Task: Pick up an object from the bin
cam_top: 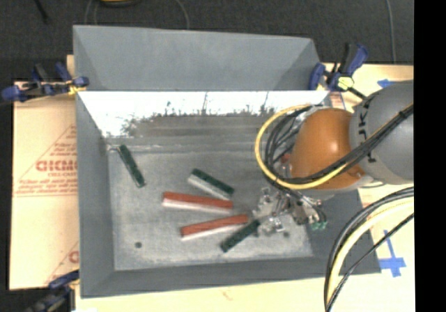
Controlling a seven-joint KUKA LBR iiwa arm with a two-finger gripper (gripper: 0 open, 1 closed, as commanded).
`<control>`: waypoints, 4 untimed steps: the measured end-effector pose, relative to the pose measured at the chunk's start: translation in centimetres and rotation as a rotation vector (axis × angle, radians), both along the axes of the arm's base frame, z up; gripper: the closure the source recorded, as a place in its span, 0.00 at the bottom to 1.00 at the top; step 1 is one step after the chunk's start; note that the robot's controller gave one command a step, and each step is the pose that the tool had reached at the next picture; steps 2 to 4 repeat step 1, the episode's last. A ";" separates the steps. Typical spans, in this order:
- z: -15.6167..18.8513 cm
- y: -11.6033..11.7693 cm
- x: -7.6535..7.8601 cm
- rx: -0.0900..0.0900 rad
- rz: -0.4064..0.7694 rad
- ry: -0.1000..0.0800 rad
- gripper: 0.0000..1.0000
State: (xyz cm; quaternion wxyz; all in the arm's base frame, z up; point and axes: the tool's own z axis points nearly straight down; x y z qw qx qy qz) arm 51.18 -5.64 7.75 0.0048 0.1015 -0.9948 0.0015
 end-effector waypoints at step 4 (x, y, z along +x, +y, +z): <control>18.1 4.3 2.8 0.004 0.043 -0.022 1.00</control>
Offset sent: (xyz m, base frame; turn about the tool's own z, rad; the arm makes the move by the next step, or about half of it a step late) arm 0.0000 0.0000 0.0000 0.0000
